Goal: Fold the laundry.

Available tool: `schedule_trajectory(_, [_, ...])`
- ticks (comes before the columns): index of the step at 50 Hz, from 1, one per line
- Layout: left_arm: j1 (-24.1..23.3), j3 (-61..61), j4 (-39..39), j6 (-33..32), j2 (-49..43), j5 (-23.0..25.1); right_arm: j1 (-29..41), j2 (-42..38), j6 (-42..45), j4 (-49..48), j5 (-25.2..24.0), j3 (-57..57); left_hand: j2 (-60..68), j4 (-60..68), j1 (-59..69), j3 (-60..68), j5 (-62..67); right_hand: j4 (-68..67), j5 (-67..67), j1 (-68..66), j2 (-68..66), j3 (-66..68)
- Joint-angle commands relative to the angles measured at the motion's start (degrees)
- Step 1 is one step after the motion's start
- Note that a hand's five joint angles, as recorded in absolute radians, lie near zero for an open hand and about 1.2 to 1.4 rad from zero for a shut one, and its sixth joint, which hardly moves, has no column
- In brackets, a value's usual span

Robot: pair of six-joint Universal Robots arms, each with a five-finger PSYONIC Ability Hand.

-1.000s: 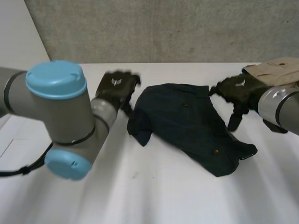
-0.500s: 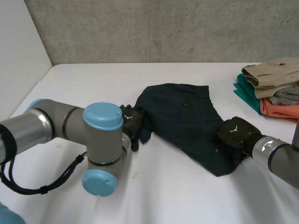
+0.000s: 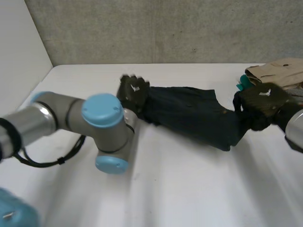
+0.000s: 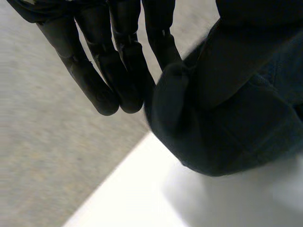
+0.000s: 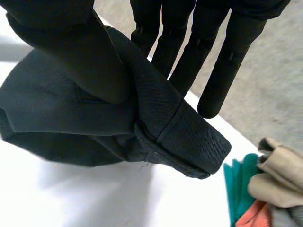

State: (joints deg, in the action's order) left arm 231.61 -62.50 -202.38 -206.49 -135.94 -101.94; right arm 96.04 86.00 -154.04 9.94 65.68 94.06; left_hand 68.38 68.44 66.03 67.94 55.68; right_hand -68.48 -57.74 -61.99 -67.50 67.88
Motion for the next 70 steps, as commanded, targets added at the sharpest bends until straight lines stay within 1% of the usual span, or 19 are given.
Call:
schedule_trajectory(1, [2.69,-6.49,-5.30,8.72,17.61,2.87,-0.15,1.01,-6.08,5.16,0.24,-9.23,11.62,11.56,13.97,12.06,14.32,-11.52,-12.26,-18.01,-12.50,12.12])
schedule_trajectory(6, [6.04,-3.25,-3.91,12.78,18.26,7.01,3.18,-2.76,-9.52,7.28,0.42,-13.11,11.62,11.56,13.97,12.06,14.32,-11.52,-12.26,-18.01,-12.50,12.12])
schedule_trajectory(12, [9.03,7.55,2.15,12.78,7.55,7.99,9.24,-12.60,-14.17,6.41,4.01,-15.75,11.62,11.56,13.97,12.06,14.32,-11.52,-12.26,-18.01,-12.50,12.12])
schedule_trajectory(16, [10.96,16.78,5.59,12.34,-1.24,6.23,13.29,-19.28,-17.52,4.39,10.95,-17.33,11.62,11.56,13.97,12.06,14.32,-11.52,-12.26,-18.01,-12.50,12.12])
schedule_trajectory(17, [11.57,19.84,6.20,12.60,-4.30,5.97,14.25,-21.64,-18.83,2.91,14.79,-17.94,11.62,11.56,13.97,12.06,14.32,-11.52,-12.26,-18.01,-12.50,12.12])
schedule_trajectory(21, [11.84,26.18,6.99,13.92,-10.20,8.06,16.71,-26.74,-23.04,-1.83,23.50,-19.18,10.47,10.42,12.82,10.91,13.17,-11.52,-12.26,-18.01,-12.50,12.12])
schedule_trajectory(23, [11.67,27.43,7.78,14.71,-11.71,9.30,17.77,-28.51,-24.55,-3.69,25.90,-19.62,-3.42,-3.48,-1.08,-2.98,-0.72,-11.52,-12.26,-18.01,-12.50,12.12])
schedule_trajectory(24, [11.23,27.87,8.83,15.15,-12.41,10.00,18.91,-29.91,-25.51,-5.18,28.08,-20.06,-19.82,-19.88,-17.47,-19.38,-17.12,-11.52,-12.26,-18.01,-12.50,12.12])
schedule_trajectory(28, [10.18,25.34,11.38,15.51,-10.41,8.78,20.85,-31.77,-25.35,-7.30,32.22,-20.32,-45.48,-45.53,-43.13,-45.04,-42.78,-11.52,-12.26,-18.01,-12.50,12.12])
schedule_trajectory(31, [10.00,19.98,12.36,15.16,-6.11,6.50,21.29,-31.33,-24.82,-8.01,33.55,-19.80,-51.76,-51.82,-49.41,-51.32,-49.06,-11.52,-12.26,-18.01,-12.50,12.12])
schedule_trajectory(35, [10.17,2.97,11.23,13.06,6.43,2.72,21.03,-30.63,-21.40,-10.46,33.55,-19.27,-57.50,-57.55,-55.15,-57.06,-54.80,-11.52,-12.26,-18.01,-12.50,12.12])
schedule_trajectory(38, [10.44,-5.24,9.11,12.08,12.00,3.85,20.77,-30.63,-18.85,-11.34,33.38,-19.27,-52.98,-53.04,-50.63,-52.54,-50.28,-11.52,-12.26,-18.01,-12.50,12.12])
schedule_trajectory(39, [10.70,-10.40,8.24,11.82,15.32,5.07,20.59,-30.63,-17.62,-11.70,33.38,-19.36,-44.80,-44.85,-42.45,-44.36,-42.10,-11.52,-12.26,-18.01,-12.50,12.12])
schedule_trajectory(40, [10.79,-12.88,8.23,11.82,16.83,5.87,20.50,-30.54,-16.91,-11.87,33.38,-19.36,-42.22,-42.27,-39.87,-41.78,-39.52,-11.52,-12.26,-18.01,-12.50,12.12])
schedule_trajectory(47, [7.99,-31.95,10.25,14.01,24.93,12.46,20.94,-30.10,-14.27,-11.70,32.94,-18.22,-39.50,-39.55,-37.15,-39.06,-36.80,-11.52,-12.26,-18.01,-12.50,12.12])
schedule_trajectory(54, [2.53,-34.18,6.13,17.00,19.76,10.54,22.43,-29.66,-14.09,-11.70,32.06,-17.07,-42.19,-42.25,-39.84,-41.75,-39.49,-11.52,-12.26,-18.01,-12.50,12.12])
schedule_trajectory(61, [1.56,-25.75,4.80,12.53,10.00,5.27,22.70,-27.82,-14.27,-11.44,31.97,-15.67,-40.69,-40.74,-38.34,-40.25,-37.99,-11.52,-12.26,-18.01,-12.50,12.12])
schedule_trajectory(64, [1.65,-22.06,6.03,9.10,7.19,3.94,22.44,-26.85,-14.36,-11.44,31.71,-14.70,-28.95,-29.00,-26.60,-28.51,-26.25,-11.52,-12.26,-18.01,-12.50,12.12])
schedule_trajectory(70, [2.61,-17.49,5.77,5.93,3.41,3.06,21.38,-25.18,-14.09,-11.44,30.92,-13.38,11.55,11.49,13.90,11.99,14.25,-11.52,-12.26,-18.01,-12.50,12.12])
